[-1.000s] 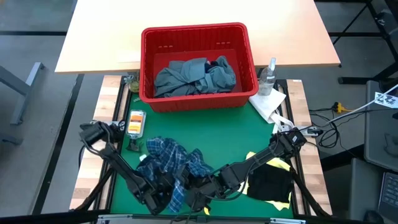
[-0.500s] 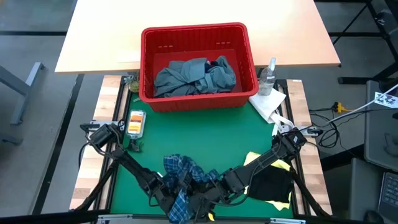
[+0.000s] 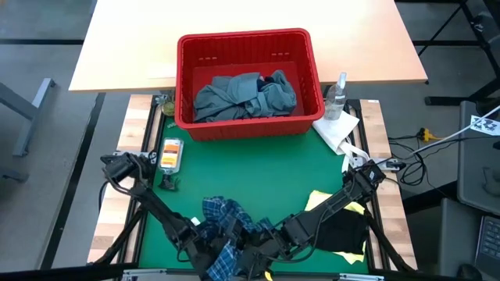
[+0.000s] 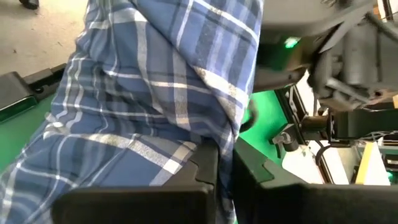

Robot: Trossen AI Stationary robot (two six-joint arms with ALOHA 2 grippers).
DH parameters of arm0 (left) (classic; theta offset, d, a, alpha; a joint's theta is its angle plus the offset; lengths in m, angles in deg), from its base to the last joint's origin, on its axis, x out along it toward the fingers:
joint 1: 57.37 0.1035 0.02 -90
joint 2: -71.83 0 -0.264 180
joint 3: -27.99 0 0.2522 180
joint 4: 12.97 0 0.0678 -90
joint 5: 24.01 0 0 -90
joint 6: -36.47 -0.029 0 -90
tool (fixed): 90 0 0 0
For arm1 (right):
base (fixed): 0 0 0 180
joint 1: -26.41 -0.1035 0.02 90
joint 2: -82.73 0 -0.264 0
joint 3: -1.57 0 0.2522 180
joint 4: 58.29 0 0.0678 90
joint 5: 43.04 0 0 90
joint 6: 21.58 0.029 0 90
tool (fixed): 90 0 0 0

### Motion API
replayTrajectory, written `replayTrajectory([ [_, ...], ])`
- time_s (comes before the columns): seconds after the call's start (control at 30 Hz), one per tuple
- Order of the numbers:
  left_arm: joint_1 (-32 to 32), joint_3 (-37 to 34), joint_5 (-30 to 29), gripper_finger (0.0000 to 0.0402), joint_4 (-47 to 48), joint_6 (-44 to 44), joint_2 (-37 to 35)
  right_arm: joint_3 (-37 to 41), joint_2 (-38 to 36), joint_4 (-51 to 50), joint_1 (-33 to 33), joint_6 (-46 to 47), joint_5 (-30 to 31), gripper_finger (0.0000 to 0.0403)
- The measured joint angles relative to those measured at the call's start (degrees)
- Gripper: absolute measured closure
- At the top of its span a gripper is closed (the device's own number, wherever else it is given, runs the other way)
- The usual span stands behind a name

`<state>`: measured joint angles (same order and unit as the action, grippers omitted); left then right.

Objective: Fold Laundry from Bin
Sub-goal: Fold the blue shirt

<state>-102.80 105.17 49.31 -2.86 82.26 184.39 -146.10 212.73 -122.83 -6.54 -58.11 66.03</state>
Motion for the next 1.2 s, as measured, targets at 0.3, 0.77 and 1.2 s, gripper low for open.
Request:
replayTrajectory([
  [0.3, -4.1, 0.1, -13.7, 0.0401, 13.3, 3.1, -9.7, 0.0, 0.0, 0.1, 0.0, 0.0, 0.0, 0.0381],
  [0.77, -12.1, 0.0, -26.4, 0.0401, 41.1, 38.9, -11.9, 0.0, 0.0, 1.8, 0.3, 0.0, -0.3, 0.0381],
  [1.2, -9.2, -0.5, -21.3, 0.0401, 36.8, 42.6, -2.0, 2.0, 0.2, 8.1, 8.0, -4.7, -4.3, 0.0382],
])
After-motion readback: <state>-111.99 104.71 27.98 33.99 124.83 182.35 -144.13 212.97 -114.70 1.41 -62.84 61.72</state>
